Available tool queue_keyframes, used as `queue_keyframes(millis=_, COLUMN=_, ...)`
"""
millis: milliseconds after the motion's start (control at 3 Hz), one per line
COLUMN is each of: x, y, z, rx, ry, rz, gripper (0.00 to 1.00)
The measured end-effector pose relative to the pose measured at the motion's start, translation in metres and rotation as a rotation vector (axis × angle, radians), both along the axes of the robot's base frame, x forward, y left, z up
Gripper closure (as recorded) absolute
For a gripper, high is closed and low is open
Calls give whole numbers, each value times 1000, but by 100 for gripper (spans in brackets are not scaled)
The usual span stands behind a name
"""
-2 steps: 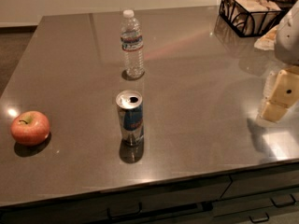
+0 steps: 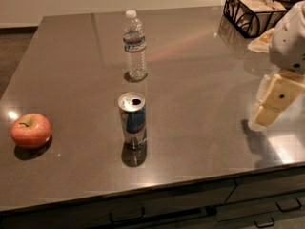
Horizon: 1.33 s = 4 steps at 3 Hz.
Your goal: Move redbull can near water bottle
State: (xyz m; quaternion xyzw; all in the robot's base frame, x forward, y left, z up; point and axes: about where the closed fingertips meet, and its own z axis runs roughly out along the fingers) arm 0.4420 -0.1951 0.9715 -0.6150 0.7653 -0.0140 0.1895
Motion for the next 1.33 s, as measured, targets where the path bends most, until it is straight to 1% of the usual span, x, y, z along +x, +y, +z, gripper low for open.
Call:
queue_keyframes(millis=333, x=7, y=50, z=-17, rx=135, ry=-12, rz=92, gripper=0)
queue_keyframes(millis=667, x=10, y=87, z=-31, rx=231, ry=19, rz=129, gripper=0)
queue_keyframes(millis=1000, x=11, y=120, z=-41, rx=307, ry=49, rz=166, gripper=0)
queue_keyframes(millis=1333, x=5, y=156, z=-44, rx=372, ry=57, rz=225, gripper=0)
